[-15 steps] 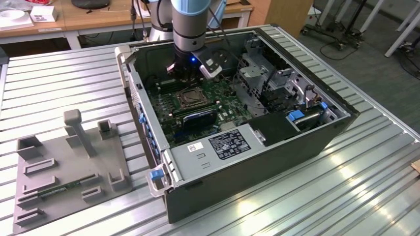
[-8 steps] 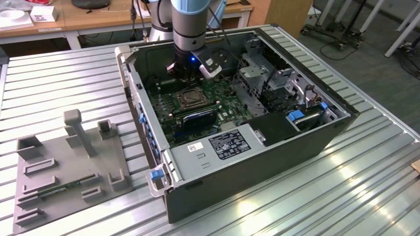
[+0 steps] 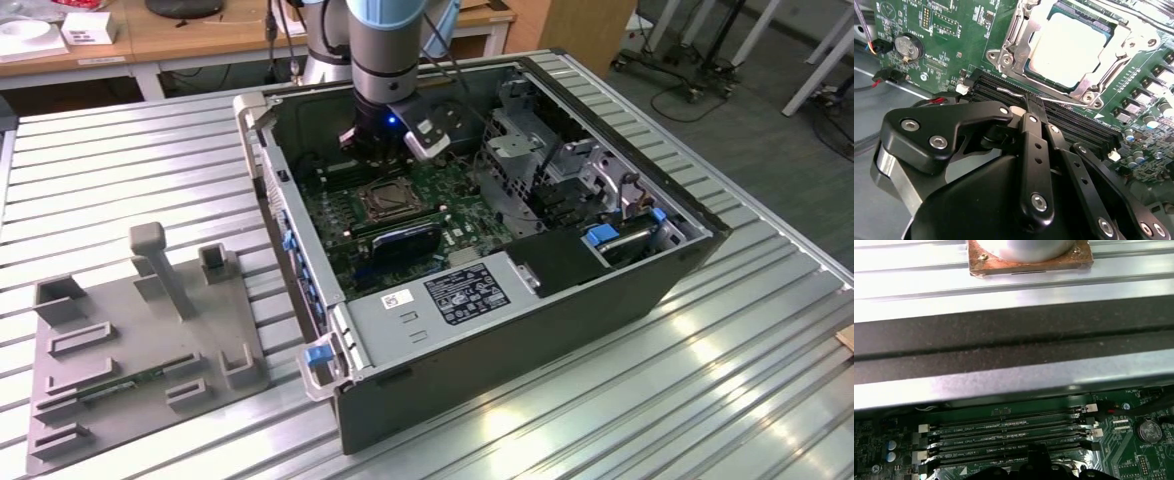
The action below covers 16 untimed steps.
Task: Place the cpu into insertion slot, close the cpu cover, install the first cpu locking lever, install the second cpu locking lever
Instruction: 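Install the first cpu locking lever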
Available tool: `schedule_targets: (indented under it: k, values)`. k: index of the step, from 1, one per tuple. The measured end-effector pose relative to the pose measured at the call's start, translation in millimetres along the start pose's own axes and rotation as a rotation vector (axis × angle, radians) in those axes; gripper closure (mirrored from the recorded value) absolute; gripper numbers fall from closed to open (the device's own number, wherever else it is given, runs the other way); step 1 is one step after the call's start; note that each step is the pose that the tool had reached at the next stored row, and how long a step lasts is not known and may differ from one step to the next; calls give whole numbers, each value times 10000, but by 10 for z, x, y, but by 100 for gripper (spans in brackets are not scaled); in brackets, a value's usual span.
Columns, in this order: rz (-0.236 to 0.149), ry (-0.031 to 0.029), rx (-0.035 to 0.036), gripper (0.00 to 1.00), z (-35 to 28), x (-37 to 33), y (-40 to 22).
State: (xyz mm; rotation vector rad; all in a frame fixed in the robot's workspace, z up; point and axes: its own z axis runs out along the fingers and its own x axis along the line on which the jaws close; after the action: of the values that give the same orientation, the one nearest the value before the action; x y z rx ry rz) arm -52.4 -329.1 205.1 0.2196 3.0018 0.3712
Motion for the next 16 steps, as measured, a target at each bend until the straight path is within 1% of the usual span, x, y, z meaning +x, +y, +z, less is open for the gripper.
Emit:
schedule_targets:
  k: [2, 4, 9, 16]
  values:
    - [171, -44, 16, 89, -1, 0, 0]
    - [266, -69, 24, 89, -2, -1, 1]
    - [299, -79, 28, 89, -6, 5, 13]
    - [335, -98, 26, 89, -45, 7, 38]
